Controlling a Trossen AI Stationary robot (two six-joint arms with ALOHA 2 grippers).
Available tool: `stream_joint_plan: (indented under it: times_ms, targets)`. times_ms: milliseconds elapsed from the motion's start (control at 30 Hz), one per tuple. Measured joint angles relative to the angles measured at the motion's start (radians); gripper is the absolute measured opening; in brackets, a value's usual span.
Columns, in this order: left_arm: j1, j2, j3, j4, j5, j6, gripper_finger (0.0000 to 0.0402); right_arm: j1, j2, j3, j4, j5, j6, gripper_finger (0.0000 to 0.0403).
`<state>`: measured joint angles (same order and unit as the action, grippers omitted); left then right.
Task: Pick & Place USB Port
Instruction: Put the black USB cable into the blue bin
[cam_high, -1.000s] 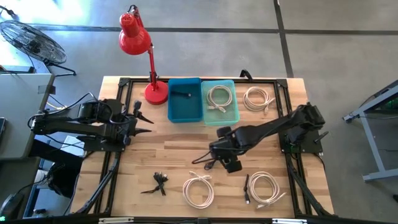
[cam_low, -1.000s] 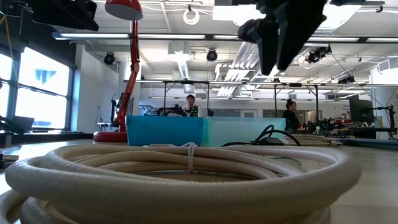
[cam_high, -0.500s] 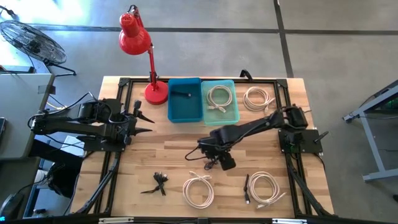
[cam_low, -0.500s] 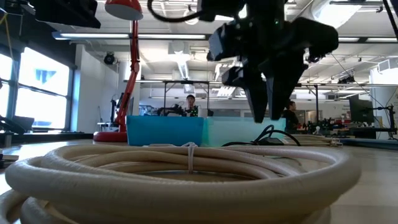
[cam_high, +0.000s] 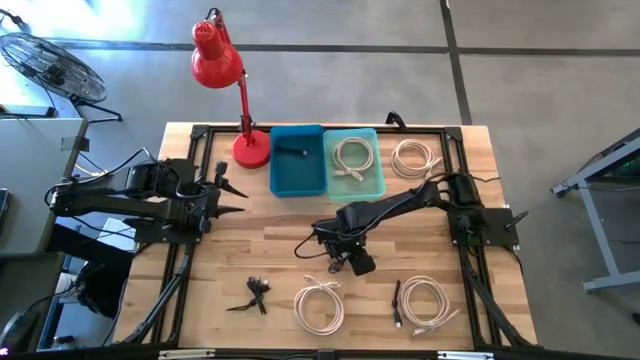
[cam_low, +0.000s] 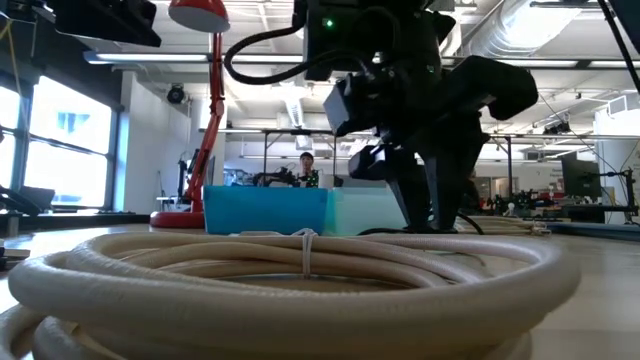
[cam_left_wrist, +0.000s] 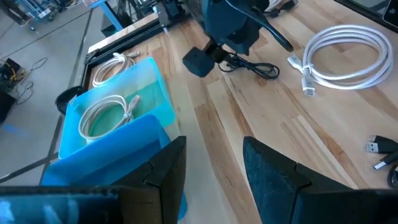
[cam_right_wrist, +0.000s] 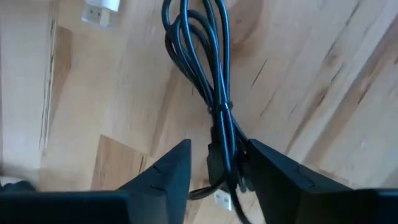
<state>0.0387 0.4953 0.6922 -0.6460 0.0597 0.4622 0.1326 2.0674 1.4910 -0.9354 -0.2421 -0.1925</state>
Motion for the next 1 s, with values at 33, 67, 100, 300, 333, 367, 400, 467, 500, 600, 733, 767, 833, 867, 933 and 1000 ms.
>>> stream_joint_plan:
  times_ms: [33, 67, 100, 300, 333, 367, 400, 467, 500, 600, 733, 767, 833, 867, 933, 1000]
  targets:
    - [0.0, 0.0, 0.0, 0.0, 0.0, 0.0, 0.0154, -0.001, 0.0, 0.0, 0.006, 0.007, -0.012, 0.0132]
    - [0.0, 0.0, 0.0, 0.0, 0.0, 0.0, 0.0154, -0.002, 0.0, 0.0, 0.015, 0.024, -0.022, 0.0118]
    - [0.0, 0.0, 0.0, 0.0, 0.0, 0.0, 0.0154, -0.002, 0.0, 0.0, 0.022, 0.042, -0.032, 0.0102]
    - [0.0, 0.0, 0.0, 0.0, -0.025, 0.001, 0.0154, -0.013, 0.0, 0.0, 0.033, 0.056, -0.066, 0.0014]
    - [0.0, 0.0, 0.001, 0.0, -0.038, 0.001, 0.0154, -0.015, 0.0, 0.0, 0.032, 0.058, -0.062, 0.0018]
    - [0.0, 0.0, 0.001, 0.001, -0.049, 0.002, 0.0154, -0.015, -0.003, 0.0, 0.03, 0.066, -0.058, 0.0019]
    - [0.0, 0.0, 0.001, 0.0, -0.064, 0.002, 0.0154, -0.015, -0.007, 0.0, 0.028, 0.078, -0.058, 0.0018]
    - [0.0, 0.0, 0.001, 0.0, -0.092, 0.003, 0.0154, -0.015, -0.023, 0.0, 0.026, 0.109, -0.063, 0.001]
    - [0.0, 0.0, 0.001, 0.0, -0.102, 0.003, 0.0154, -0.015, -0.033, 0.0, 0.023, 0.13, -0.063, 0.001]
    - [0.0, 0.014, 0.001, 0.001, -0.126, 0.003, 0.0154, -0.012, -0.069, 0.0, 0.005, 0.209, -0.052, 0.001]
    - [0.0, 0.031, 0.001, 0.022, -0.187, 0.004, 0.0154, -0.007, -0.129, 0.0, -0.014, 0.299, -0.017, 0.001]
    - [0.0, 0.036, 0.001, 0.03, -0.204, 0.004, 0.0154, -0.007, -0.14, 0.0, -0.013, 0.316, -0.005, 0.001]
    - [0.0, 0.042, 0.001, 0.043, -0.213, 0.004, 0.0154, -0.007, -0.165, 0.0, -0.017, 0.342, 0.009, 0.001]
    - [0.0, 0.045, 0.001, 0.055, -0.202, 0.004, 0.0154, -0.006, -0.173, 0.0, -0.017, 0.347, 0.011, 0.001]
    - [0.0, 0.05, 0.001, 0.078, -0.167, 0.004, 0.0154, -0.002, -0.187, 0.0, -0.015, 0.352, 0.013, 0.001]
    - [0.0, 0.056, 0.001, 0.083, -0.121, 0.013, 0.0154, 0.006, -0.193, 0.0, -0.009, 0.369, 0.015, 0.001]
